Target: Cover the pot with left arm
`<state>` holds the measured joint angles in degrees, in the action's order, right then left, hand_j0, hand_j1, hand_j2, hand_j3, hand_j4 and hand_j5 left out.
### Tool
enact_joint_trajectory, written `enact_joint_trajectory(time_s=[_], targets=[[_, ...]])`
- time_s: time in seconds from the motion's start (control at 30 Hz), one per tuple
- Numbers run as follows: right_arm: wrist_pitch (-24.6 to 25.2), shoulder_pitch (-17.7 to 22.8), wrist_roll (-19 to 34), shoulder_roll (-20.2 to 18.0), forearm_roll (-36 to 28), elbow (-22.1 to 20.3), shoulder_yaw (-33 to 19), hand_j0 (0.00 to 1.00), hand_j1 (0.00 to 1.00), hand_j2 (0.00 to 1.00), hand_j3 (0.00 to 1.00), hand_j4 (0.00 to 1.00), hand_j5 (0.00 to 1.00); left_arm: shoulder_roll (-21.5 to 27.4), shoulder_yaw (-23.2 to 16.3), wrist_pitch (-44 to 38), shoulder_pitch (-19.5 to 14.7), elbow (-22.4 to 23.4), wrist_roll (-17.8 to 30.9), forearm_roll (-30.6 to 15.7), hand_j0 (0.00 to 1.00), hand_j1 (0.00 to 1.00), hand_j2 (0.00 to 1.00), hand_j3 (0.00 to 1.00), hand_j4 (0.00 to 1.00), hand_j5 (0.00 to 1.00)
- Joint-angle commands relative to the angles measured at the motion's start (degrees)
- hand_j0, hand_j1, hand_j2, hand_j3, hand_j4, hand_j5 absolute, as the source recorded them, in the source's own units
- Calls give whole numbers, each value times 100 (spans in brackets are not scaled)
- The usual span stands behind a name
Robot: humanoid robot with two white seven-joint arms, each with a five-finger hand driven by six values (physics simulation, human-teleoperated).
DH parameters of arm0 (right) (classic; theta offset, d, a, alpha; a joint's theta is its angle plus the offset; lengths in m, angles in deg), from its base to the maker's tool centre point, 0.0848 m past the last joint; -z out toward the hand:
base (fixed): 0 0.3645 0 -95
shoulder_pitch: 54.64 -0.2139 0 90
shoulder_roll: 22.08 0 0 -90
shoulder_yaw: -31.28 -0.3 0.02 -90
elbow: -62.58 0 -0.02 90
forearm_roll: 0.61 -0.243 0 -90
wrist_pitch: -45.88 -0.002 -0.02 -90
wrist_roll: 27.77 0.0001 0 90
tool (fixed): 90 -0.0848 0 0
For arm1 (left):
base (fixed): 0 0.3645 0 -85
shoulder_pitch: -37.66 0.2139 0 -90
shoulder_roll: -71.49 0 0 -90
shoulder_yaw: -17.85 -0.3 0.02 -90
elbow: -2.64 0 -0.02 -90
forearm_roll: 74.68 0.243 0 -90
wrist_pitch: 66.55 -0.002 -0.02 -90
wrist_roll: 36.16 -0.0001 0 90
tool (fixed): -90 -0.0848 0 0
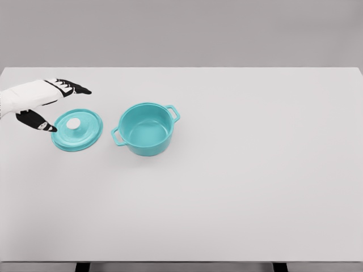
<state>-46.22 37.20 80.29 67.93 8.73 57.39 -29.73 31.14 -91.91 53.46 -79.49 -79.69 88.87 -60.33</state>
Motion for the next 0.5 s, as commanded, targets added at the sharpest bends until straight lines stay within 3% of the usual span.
enact_joint_trajectory(time_s=[0.0, 0.03, 0.1, 0.13, 0.23, 0.33, 0.47], targets=[[-1, 0, 4, -1, -2, 1, 1, 100, 100, 100, 100, 100, 100, -16, -19, 58, 0, -2, -3, -37, 100, 100, 100, 100, 100, 100], [-1, 0, 4, -1, -2, 1, 1, 100, 100, 100, 100, 100, 100, 62, -281, 66, -70, -2, -3, -90, 100, 100, 100, 100, 100, 100], [-1, 0, -5, -1, -2, 1, 1, 100, 100, 100, 100, 100, 100, 888, -1415, 67, -834, -3, -3, -99, 100, 100, 100, 100, 100, 100], [-1, 0, -5, -1, -2, 1, 1, 100, 100, 100, 100, 100, 100, 994, -1758, 66, -1220, -11, -3, -134, 100, 100, 100, 100, 100, 100], [-1, 0, -5, -1, -2, 1, 1, 100, 100, 100, 100, 100, 100, 994, -2189, 84, -1626, 85, -3, -143, 100, 100, 100, 100, 100, 100], [-1, 0, -5, -1, -2, 1, 1, 100, 100, 100, 100, 100, 100, 924, -2339, 14, -1731, 138, -3, -160, 100, 100, 100, 100, 100, 100], [-1, 0, -5, -1, -2, 1, 1, 100, 100, 100, 100, 100, 100, 344, -2752, -145, -1978, 867, -3, -125, 100, 100, 100, 100, 100, 100]])
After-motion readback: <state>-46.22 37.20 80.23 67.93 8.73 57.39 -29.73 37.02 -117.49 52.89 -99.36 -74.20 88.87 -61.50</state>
